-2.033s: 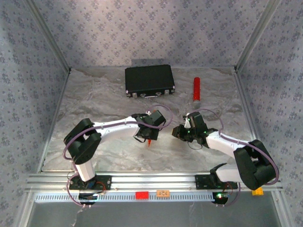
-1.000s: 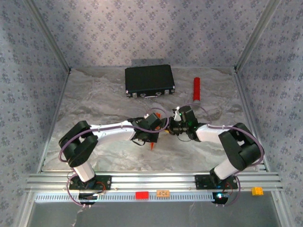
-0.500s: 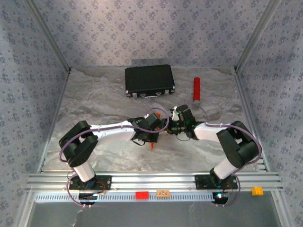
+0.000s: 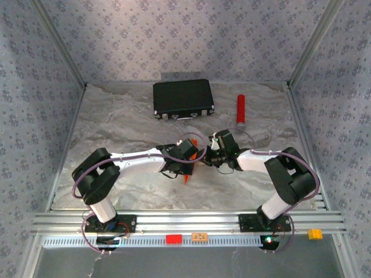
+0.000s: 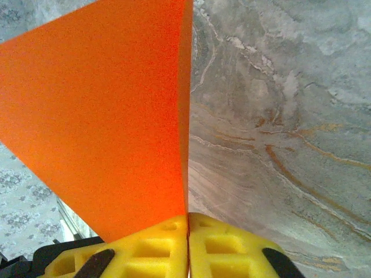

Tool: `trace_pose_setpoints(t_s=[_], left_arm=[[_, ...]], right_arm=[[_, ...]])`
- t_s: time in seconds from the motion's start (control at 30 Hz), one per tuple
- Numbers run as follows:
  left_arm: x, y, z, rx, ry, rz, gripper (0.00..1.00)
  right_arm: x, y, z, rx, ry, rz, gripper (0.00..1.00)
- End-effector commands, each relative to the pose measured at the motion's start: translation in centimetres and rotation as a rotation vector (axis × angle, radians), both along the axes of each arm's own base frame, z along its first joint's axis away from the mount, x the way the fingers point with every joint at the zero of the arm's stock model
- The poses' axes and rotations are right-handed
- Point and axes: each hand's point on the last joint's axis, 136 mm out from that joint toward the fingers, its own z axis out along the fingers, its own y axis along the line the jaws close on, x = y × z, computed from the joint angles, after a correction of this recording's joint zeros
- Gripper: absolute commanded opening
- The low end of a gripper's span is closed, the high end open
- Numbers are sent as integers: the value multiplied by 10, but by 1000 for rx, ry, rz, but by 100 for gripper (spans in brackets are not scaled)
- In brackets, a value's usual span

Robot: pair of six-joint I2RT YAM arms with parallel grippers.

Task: Fold a paper plane with a square sheet of paper (pick it up from the middle)
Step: Turn over a paper plane at the center of the table.

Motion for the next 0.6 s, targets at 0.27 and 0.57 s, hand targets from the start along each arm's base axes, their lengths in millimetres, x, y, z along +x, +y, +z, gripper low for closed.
trace_pose_setpoints(t_s=[0.27, 0.57], left_arm=[[2, -6, 28, -59, -67, -48, 22], [12, -1, 37, -42, -135, -43, 35]], right_arm=[[0, -1, -3, -8, 22, 6, 6], [0, 0, -5, -11, 29, 5, 6]])
